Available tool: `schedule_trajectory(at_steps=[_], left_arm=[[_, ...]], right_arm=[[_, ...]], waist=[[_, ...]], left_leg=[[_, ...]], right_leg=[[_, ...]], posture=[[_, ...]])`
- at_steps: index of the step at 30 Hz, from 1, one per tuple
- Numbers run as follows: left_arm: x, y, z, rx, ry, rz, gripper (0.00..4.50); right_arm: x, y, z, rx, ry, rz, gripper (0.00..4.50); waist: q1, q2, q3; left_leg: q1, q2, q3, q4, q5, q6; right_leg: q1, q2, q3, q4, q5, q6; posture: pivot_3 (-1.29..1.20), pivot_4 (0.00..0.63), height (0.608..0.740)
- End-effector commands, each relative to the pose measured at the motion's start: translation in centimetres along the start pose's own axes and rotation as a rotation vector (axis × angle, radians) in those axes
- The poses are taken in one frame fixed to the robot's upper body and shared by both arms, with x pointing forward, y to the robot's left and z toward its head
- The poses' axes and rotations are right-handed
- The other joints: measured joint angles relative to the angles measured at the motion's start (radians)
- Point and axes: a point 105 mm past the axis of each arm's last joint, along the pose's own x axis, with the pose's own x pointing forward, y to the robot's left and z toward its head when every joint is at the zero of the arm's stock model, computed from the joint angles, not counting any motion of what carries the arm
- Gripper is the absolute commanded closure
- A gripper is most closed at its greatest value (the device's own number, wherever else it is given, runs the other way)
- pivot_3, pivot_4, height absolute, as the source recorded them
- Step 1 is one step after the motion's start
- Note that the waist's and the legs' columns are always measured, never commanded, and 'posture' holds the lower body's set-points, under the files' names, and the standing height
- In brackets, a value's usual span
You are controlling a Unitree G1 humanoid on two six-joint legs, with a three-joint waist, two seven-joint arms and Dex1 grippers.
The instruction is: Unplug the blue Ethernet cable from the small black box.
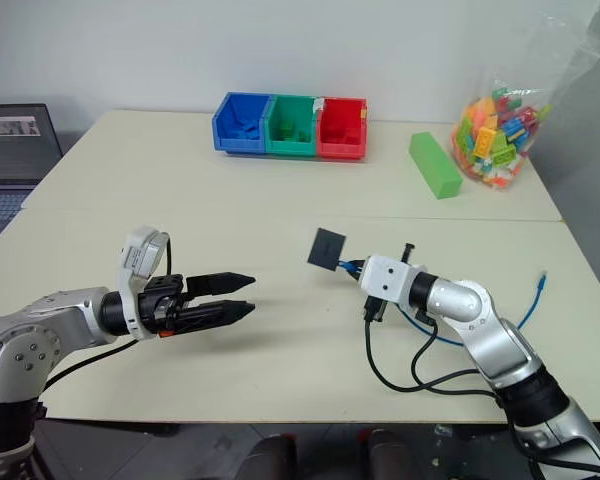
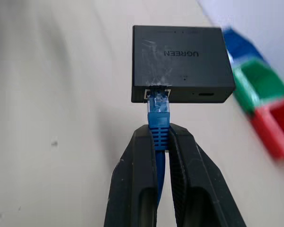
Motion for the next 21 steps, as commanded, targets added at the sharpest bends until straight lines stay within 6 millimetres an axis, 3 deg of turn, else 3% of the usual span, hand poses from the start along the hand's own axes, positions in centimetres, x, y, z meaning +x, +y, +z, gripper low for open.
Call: schedule_trajectory(at_steps=[1,11,21], left_arm=[[0.2,-0.1,1.4,0.019,-0.038,-0.006,0.0],[0.8,0.0,1.8,0.008,-0.023,-0.036,0.0],[1.8,-0.2,2.0,-0.021,-0.044,-0.097,0.0]], right_arm=[[0.4,-0.5,2.7,-0.164,-0.143,0.058,4.42],[1.2,-0.4,4.9,-0.359,-0.258,0.145,4.42],[1.8,-1.4,5.8,-0.458,-0.302,0.093,4.43]], waist=[[0.0,0.0,0.0],[0.001,0.0,0.0],[0.001,0.0,0.0]], left_leg=[[0.0,0.0,0.0,0.0,0.0,0.0],[0.0,0.0,-0.001,0.0,0.0,0.0],[0.0,0.0,-0.001,0.001,0.0,0.0]], right_leg=[[0.0,0.0,0.0,0.0,0.0,0.0],[0.0,-0.001,0.0,0.001,0.0,-0.001],[0.001,-0.001,-0.001,0.002,0.0,-0.001]], posture=[[0.0,0.15,0.74],[0.0,0.15,0.74],[0.0,0.15,0.74]])
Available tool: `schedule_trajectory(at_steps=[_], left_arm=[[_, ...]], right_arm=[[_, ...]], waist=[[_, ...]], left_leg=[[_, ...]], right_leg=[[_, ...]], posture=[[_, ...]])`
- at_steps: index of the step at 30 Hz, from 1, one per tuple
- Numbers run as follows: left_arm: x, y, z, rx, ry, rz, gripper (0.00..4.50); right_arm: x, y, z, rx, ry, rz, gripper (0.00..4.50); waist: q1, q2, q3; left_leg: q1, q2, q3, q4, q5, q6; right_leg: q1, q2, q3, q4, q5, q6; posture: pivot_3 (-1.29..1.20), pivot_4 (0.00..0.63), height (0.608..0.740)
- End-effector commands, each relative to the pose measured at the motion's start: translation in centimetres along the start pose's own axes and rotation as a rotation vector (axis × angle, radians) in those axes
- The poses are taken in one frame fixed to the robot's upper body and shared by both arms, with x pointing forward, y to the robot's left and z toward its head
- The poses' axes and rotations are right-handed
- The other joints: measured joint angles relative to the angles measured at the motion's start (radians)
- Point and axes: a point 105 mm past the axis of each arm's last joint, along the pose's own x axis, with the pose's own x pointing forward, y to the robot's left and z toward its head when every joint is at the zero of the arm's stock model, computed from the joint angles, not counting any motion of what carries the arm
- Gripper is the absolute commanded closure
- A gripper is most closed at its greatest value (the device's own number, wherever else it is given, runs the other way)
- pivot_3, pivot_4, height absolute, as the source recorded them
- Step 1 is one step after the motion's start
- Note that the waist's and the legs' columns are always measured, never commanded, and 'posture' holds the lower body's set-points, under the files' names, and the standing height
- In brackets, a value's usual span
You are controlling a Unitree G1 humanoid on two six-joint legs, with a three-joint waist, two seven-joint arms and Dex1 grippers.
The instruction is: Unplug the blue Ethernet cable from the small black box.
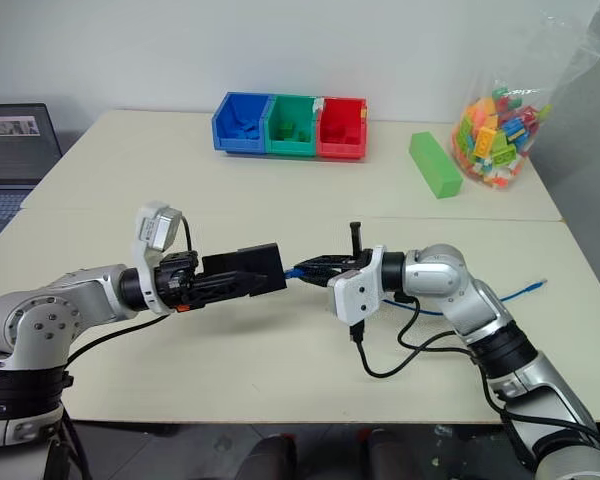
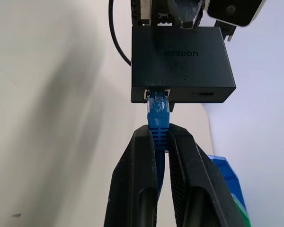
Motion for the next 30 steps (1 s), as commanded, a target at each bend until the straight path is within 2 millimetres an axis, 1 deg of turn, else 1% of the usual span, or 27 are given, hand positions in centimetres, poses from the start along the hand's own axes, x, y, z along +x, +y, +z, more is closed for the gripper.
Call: schedule_trajectory(at_steps=[1,2,3,4,7,15,18,24,26,27,29,30], left_arm=[[0.3,-0.6,0.8,0.018,-0.026,-0.037,0.0],[0.3,-0.6,0.9,0.015,-0.032,-0.039,0.0],[0.3,-0.6,0.9,0.014,-0.035,-0.041,0.37],[0.4,-0.6,0.9,0.01,-0.04,-0.042,0.48],[0.4,-0.7,1.0,0.0,-0.044,-0.051,1.27],[0.4,-0.6,1.2,-0.011,-0.057,-0.051,2.92],[0.4,-0.6,1.2,-0.014,-0.057,-0.05,3.66],[0.4,-0.6,1.0,-0.013,-0.045,-0.052,3.71],[0.4,-0.6,1.0,0.0,-0.037,-0.047,3.71],[0.4,-0.6,1.0,0.009,-0.031,-0.045,3.71],[0.5,-0.5,0.8,0.035,-0.007,-0.046,3.71],[0.5,-0.5,0.7,0.049,0.006,-0.048,3.71]], right_arm=[[-0.2,-1.5,0.5,-0.061,-0.018,-0.059,4.43],[-0.2,-1.5,0.5,-0.062,-0.018,-0.061,4.43],[-0.3,-1.5,0.5,-0.063,-0.018,-0.062,4.43],[-0.2,-1.5,0.5,-0.063,-0.019,-0.064,4.43],[-0.2,-1.5,0.5,-0.066,-0.019,-0.07,4.43],[-0.2,-1.6,0.3,-0.068,-0.012,-0.082,4.43],[-0.2,-1.5,0.3,-0.082,-0.01,-0.085,4.43],[-0.2,-1.1,0.0,-0.1,0.006,-0.058,4.43],[-0.3,-0.9,0.0,-0.082,0.004,-0.046,3.72],[-0.4,-0.7,0.0,-0.066,0.002,-0.035,3.6],[-0.6,-0.4,0.0,-0.047,0.003,-0.016,3.09],[-0.7,-0.3,0.1,-0.036,0.004,-0.007,2.99]], waist=[[0.0,0.0,0.0],[0.0,0.0,0.0],[0.0,0.0,0.0],[0.0,0.0,0.0],[0.0,0.0,0.0],[0.0,0.0,0.0],[0.0,0.0,0.0],[0.0,0.0,0.0],[0.0,0.0,0.0],[0.0,0.0,0.0],[0.0,0.0,0.0],[0.0,0.0,0.0]], left_leg=[[0.0,0.0,0.0,0.0,0.0,0.0],[0.0,0.0,0.0,0.0,0.0,0.0],[0.0,0.0,0.0,0.0,0.0,0.0],[0.0,0.0,0.0,0.0,0.0,0.0],[0.0,0.0,0.0,0.0,0.0,0.0],[0.0,0.0,0.0,0.0,0.0,0.0],[0.0,0.0,0.0,0.0,0.0,0.0],[0.0,0.0,0.0,0.0,0.0,0.0],[0.0,0.0,0.0,0.0,0.0,0.0],[0.0,0.0,0.0,0.0,0.0,0.0],[0.0,0.0,0.0,0.0,0.0,0.0],[0.0,0.0,0.0,0.0,0.0,0.0]], right_leg=[[0.0,0.0,0.0,0.0,0.0,0.0],[0.0,0.0,0.0,0.0,0.0,0.0],[0.0,0.0,0.0,0.0,0.0,0.0],[0.0,0.0,0.0,0.0,0.0,0.0],[0.0,0.0,0.0,0.0,0.0,0.0],[0.0,0.0,0.0,0.0,0.0,0.0],[0.0,0.0,0.0,0.0,0.0,0.0],[0.0,0.0,0.0,0.0,0.0,0.0],[0.0,0.0,0.0,0.0,0.0,0.0],[0.0,0.0,0.0,0.0,0.0,0.0],[0.0,-0.001,0.0,0.0,0.0,0.0],[0.0,-0.001,0.0,0.0,0.0,0.0]], posture=[[0.0,0.15,0.74],[0.0,0.15,0.74],[0.0,0.15,0.74],[0.0,0.15,0.74],[0.0,0.15,0.74],[0.0,0.15,0.74],[0.0,0.15,0.74],[0.0,0.15,0.74],[0.0,0.15,0.74],[0.0,0.15,0.74],[0.0,0.15,0.74],[0.0,0.15,0.74]])
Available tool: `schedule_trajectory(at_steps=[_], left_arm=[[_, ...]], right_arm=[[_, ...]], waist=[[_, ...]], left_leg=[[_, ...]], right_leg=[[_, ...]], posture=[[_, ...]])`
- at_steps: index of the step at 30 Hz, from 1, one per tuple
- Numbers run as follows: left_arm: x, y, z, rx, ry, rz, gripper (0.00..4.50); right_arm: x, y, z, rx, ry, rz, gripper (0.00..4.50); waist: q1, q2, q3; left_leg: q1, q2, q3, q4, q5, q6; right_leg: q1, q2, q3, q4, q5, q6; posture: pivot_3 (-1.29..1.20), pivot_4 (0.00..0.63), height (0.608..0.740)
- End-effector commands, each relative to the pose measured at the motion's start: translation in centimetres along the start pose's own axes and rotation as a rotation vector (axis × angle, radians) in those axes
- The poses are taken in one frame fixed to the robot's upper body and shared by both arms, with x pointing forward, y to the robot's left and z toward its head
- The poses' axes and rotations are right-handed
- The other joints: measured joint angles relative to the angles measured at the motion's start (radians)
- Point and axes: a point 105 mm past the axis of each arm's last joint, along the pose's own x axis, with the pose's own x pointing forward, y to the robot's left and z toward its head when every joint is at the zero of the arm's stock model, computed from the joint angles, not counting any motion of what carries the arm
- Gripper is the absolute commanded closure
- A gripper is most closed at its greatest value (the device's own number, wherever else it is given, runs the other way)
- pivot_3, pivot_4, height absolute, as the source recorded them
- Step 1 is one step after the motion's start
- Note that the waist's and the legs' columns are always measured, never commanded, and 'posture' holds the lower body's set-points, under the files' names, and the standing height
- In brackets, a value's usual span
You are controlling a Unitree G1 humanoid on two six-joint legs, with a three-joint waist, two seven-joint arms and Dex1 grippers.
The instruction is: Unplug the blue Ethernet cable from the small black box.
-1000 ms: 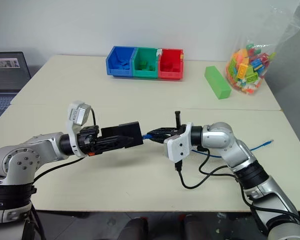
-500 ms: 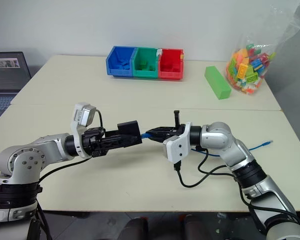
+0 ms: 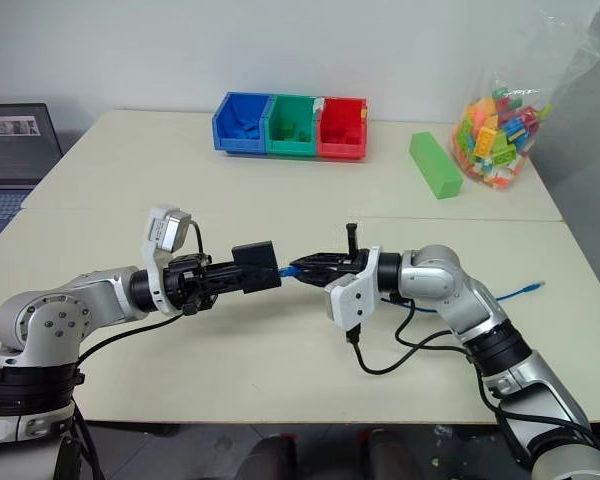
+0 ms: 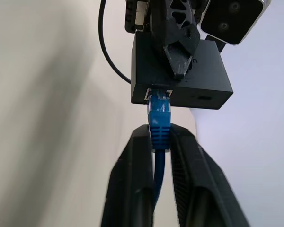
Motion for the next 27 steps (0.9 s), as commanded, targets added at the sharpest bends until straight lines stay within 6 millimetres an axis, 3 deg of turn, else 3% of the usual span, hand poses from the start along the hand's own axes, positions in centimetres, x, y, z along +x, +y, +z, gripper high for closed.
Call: schedule_trajectory(at_steps=[1,5,8,11,18,27], left_arm=[[0.2,-0.7,0.6,0.119,0.048,-0.027,3.71],[0.2,-0.7,-0.1,0.208,0.134,-0.056,3.71],[0.3,-0.8,-0.6,0.268,0.19,-0.095,3.71],[0.7,-1.0,-0.6,0.292,0.196,-0.145,3.71],[1.3,-1.0,-0.2,0.282,0.179,-0.195,3.71],[0.8,-0.5,-0.2,0.242,0.137,-0.167,3.71]], right_arm=[[-0.8,-0.5,0.5,0.037,-0.012,0.005,2.6],[-1.7,-0.1,1.2,0.179,-0.017,0.063,1.66],[-2.3,-0.1,1.8,0.379,-0.031,0.07,1.64],[-2.5,-0.2,2.5,0.716,-0.076,0.055,1.64],[-2.3,0.3,2.7,1.193,-0.118,0.039,1.64],[-1.8,0.9,2.9,1.365,-0.138,-0.008,1.64]], waist=[[0.0,0.0,0.0],[0.001,0.0,0.0],[0.002,0.0,0.0],[0.002,0.0,0.0],[0.0,0.0,0.0],[0.0,0.0,0.0]], left_leg=[[0.0,0.0,0.0,0.0,0.0,0.0],[0.0,0.0,0.0,0.0,0.0,0.0],[0.0,0.0,0.0,0.0,0.0,0.0],[0.0,0.0,0.0,0.0,0.0,0.0],[0.0,0.0,0.0,0.0,0.0,0.0],[-0.001,0.0,0.0,0.0,0.0,0.001]], right_leg=[[0.0,0.0,0.0,0.0,0.0,0.0],[0.0,0.0,0.0,0.0,0.0,0.0],[0.0,0.0,0.0,0.0,0.0,0.0],[0.0,0.0,0.0,0.0,0.0,0.0],[0.0,0.0,0.0,0.0,0.0,0.0],[-0.001,0.001,0.0,-0.001,0.0,0.0]], posture=[[0.0,0.15,0.74],[0.0,0.15,0.74],[0.0,0.15,0.74],[0.0,0.15,0.74],[0.0,0.15,0.74],[0.0,0.15,0.74]])
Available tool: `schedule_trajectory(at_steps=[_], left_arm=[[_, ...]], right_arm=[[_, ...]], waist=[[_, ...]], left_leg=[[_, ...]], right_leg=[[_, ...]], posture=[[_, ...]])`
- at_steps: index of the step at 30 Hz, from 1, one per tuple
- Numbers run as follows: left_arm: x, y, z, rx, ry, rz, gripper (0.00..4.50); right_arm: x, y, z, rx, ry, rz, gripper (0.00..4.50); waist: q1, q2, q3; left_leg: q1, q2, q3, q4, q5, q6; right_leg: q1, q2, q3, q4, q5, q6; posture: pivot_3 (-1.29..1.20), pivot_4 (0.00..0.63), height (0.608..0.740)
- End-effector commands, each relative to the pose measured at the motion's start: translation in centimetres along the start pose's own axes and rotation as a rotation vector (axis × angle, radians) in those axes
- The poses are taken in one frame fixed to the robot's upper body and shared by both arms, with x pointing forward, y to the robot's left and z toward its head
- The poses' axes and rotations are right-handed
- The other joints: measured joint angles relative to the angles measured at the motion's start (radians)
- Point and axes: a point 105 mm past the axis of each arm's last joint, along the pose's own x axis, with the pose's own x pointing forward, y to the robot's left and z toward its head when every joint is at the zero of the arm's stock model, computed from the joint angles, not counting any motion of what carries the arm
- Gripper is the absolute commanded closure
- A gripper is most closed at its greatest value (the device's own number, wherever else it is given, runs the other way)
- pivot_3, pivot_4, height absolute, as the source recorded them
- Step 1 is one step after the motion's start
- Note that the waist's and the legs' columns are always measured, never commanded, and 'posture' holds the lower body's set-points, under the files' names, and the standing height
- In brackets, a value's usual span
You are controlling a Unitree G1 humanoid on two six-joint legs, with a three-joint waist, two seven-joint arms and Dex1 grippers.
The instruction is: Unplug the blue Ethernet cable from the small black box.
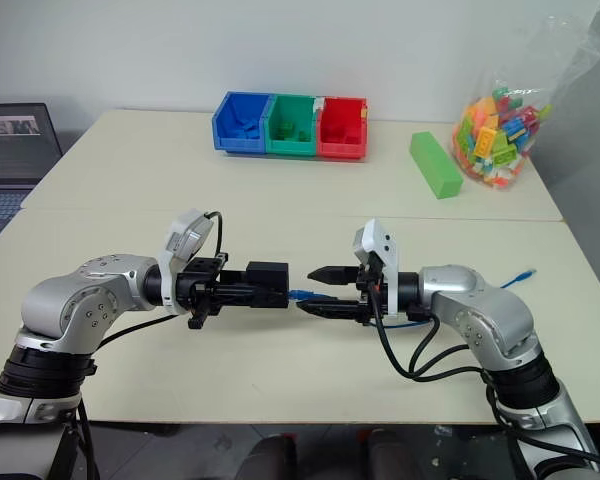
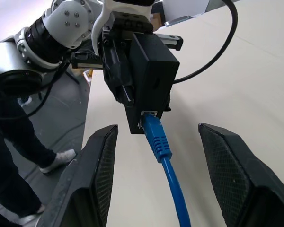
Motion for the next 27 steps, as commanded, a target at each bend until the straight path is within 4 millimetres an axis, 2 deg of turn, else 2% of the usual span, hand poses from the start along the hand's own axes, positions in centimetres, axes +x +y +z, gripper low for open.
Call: schedule_trajectory(at_steps=[1,12,27], left_arm=[[-0.6,-0.2,0.9,0.024,-0.043,0.006,3.71],[-0.9,-0.4,0.4,0.01,-0.048,0.012,3.71],[-1.0,-0.2,0.3,0.014,-0.044,0.018,3.71]], right_arm=[[0.0,0.7,0.8,-0.004,-0.041,0.011,1.64],[1.2,0.6,0.9,0.06,-0.078,0.016,1.64],[1.8,0.4,0.7,0.076,-0.078,0.023,1.64]], waist=[[0.0,0.0,0.0],[-0.001,0.0,0.0],[-0.001,0.0,0.0]], left_leg=[[0.0,0.0,0.0,0.0,0.0,0.0],[0.0,0.0,0.0,0.0,0.0,0.0],[0.0,0.0,0.0,0.0,0.0,0.0]], right_leg=[[0.0,0.0,0.0,0.0,0.0,0.0],[0.0,0.0,0.0,0.0,0.0,0.0],[0.0,0.001,0.0,0.0,0.0,0.001]], posture=[[0.0,0.15,0.74],[0.0,0.15,0.74],[0.0,0.15,0.74]])
